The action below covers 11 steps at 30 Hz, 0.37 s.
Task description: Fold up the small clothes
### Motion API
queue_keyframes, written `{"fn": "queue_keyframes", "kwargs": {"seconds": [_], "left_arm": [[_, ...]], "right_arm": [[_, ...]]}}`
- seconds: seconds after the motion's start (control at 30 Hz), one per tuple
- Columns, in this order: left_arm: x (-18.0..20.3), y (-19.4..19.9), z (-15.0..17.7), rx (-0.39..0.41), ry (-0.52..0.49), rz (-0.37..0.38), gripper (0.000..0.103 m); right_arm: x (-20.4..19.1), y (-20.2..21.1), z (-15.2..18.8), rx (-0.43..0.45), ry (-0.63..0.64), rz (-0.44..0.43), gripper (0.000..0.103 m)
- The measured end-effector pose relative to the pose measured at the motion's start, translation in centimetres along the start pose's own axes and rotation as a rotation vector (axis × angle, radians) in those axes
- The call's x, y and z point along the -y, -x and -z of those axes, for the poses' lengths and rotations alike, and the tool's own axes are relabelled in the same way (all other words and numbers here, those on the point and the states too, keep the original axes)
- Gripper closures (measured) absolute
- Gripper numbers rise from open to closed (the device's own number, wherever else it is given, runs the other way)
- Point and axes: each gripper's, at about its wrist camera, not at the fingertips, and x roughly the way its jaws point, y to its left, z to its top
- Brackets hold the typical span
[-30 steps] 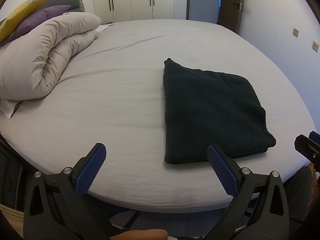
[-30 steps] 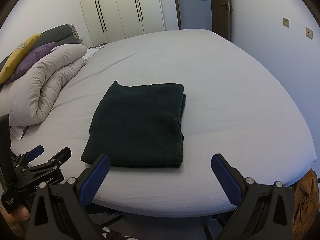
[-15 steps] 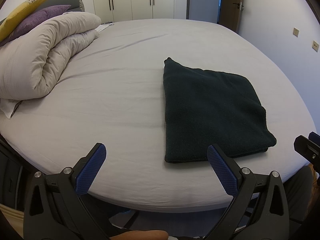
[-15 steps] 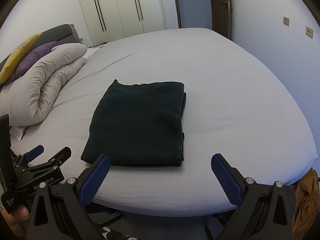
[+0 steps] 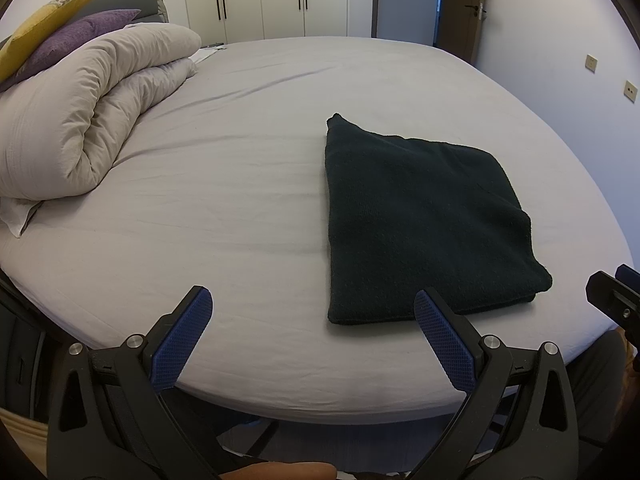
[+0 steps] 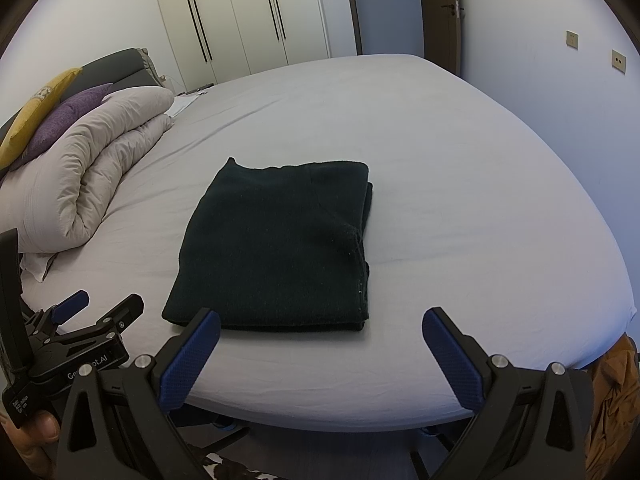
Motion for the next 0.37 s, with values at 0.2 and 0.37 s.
{"fn": "queue_keyframes", "kwargs": {"seconds": [0.2, 0.37], "left_arm": [[-0.01, -0.13, 0.08, -0.002, 0.000, 0.003, 0.000], [-0.22, -0.22, 0.15, 0.000, 0.003, 0.004, 0.000]], "right_arm": [[0.04, -0.02, -0.04, -0.002, 0.000, -0.001, 0.000], [0.04, -0.02, -0.02, -0.002, -0.001, -0.002, 0.000]]}}
